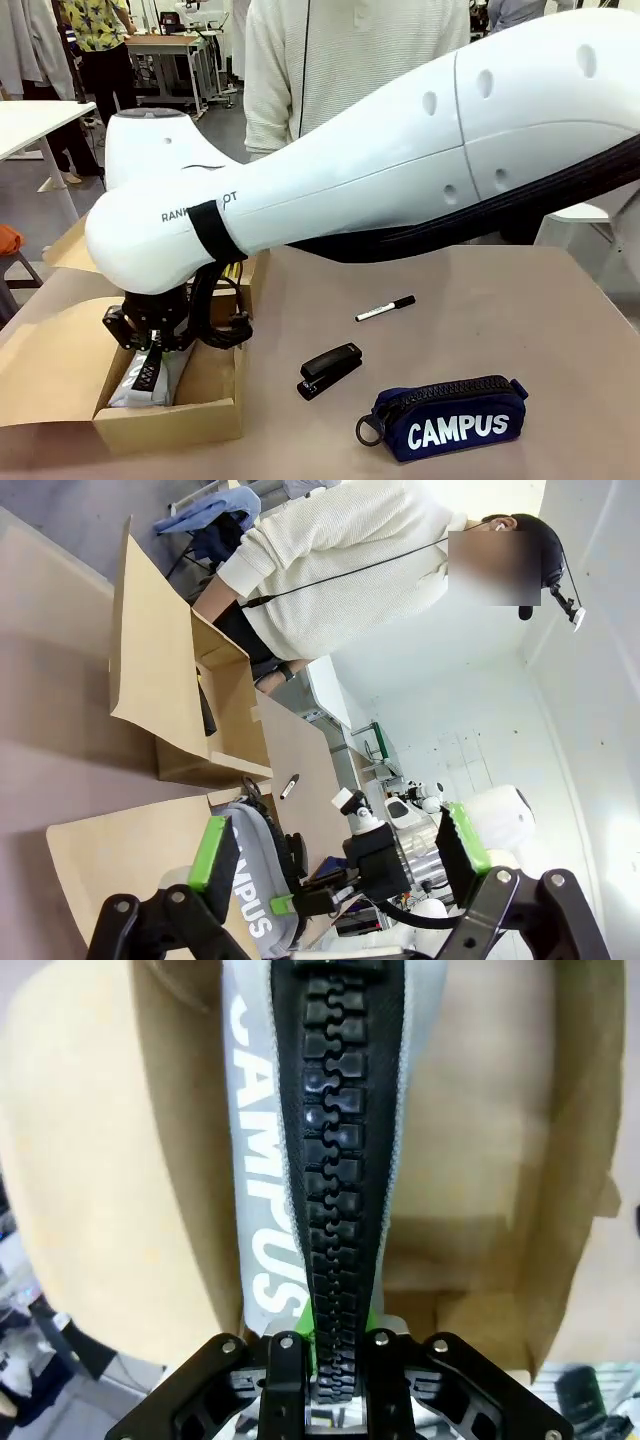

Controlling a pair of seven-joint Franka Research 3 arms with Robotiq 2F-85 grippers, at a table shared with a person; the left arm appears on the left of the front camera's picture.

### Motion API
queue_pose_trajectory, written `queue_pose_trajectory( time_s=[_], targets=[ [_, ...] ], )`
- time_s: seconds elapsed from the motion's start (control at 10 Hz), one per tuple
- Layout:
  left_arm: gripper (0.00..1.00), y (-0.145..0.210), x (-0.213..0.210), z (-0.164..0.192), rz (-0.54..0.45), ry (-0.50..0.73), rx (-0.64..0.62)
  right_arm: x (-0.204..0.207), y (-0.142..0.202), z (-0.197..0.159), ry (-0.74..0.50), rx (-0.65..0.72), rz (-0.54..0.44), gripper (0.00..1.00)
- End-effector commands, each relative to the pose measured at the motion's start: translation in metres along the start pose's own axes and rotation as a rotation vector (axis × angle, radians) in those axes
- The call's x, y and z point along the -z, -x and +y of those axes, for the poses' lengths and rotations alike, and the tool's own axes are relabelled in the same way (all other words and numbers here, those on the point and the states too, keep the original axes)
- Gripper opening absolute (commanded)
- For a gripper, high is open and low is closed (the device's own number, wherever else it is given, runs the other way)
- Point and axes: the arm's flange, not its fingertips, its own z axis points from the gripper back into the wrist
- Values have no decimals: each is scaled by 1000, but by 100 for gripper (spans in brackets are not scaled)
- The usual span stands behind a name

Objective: Place items inside the box.
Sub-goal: Pick up a Pencil pouch or Stapler and place it inside the Mailer Box closest to the robot.

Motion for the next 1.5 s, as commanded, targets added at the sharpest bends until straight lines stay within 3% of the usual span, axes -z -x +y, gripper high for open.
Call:
queue_pose_trajectory(
  time_s=[0.0, 0.4, 0.5, 0.6, 0.7, 0.9, 1.0, 1.1, 1.4],
  targets=[
    [100, 0, 2, -1, -15, 21, 20, 3, -3, 9, 38, 32, -1, 10],
    [100, 0, 2, -1, -15, 21, 20, 17, -4, 8, 30, 34, 62, 10],
    [100, 0, 2, -1, -15, 21, 20, 17, -3, 7, 35, 28, 93, 65],
    [100, 0, 2, -1, -15, 21, 20, 17, -3, 7, 27, 29, 112, 66],
    [100, 0, 2, -1, -15, 21, 20, 18, -2, 8, 13, 26, 142, 100],
    [100, 0, 2, -1, -15, 21, 20, 16, 4, 9, 3, 42, 208, 100],
    [100, 0, 2, -1, -15, 21, 20, 16, 5, 9, -7, 42, 226, 87],
    [100, 0, 2, -1, -15, 21, 20, 16, 6, 9, -21, 38, 246, 97],
    [100, 0, 2, -1, -15, 21, 20, 8, 5, 4, -69, 31, 261, 100]
  ],
)
